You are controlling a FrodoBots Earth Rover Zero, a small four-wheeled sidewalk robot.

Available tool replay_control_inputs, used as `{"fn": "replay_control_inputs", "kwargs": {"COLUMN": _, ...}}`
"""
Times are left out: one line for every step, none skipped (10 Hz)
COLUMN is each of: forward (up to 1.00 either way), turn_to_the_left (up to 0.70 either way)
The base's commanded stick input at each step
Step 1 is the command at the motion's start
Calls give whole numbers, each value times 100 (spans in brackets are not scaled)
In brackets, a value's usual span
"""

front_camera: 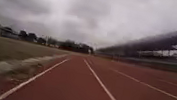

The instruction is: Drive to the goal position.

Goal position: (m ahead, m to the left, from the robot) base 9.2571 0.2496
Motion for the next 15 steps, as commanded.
{"fn": "replay_control_inputs", "kwargs": {"forward": 100, "turn_to_the_left": 0}}
{"fn": "replay_control_inputs", "kwargs": {"forward": 100, "turn_to_the_left": 0}}
{"fn": "replay_control_inputs", "kwargs": {"forward": 100, "turn_to_the_left": 39}}
{"fn": "replay_control_inputs", "kwargs": {"forward": 100, "turn_to_the_left": 28}}
{"fn": "replay_control_inputs", "kwargs": {"forward": 100, "turn_to_the_left": 12}}
{"fn": "replay_control_inputs", "kwargs": {"forward": 100, "turn_to_the_left": 0}}
{"fn": "replay_control_inputs", "kwargs": {"forward": 100, "turn_to_the_left": 0}}
{"fn": "replay_control_inputs", "kwargs": {"forward": 100, "turn_to_the_left": 0}}
{"fn": "replay_control_inputs", "kwargs": {"forward": 100, "turn_to_the_left": 0}}
{"fn": "replay_control_inputs", "kwargs": {"forward": 100, "turn_to_the_left": 0}}
{"fn": "replay_control_inputs", "kwargs": {"forward": 100, "turn_to_the_left": 0}}
{"fn": "replay_control_inputs", "kwargs": {"forward": 100, "turn_to_the_left": 0}}
{"fn": "replay_control_inputs", "kwargs": {"forward": 100, "turn_to_the_left": 0}}
{"fn": "replay_control_inputs", "kwargs": {"forward": 100, "turn_to_the_left": 0}}
{"fn": "replay_control_inputs", "kwargs": {"forward": 100, "turn_to_the_left": 0}}
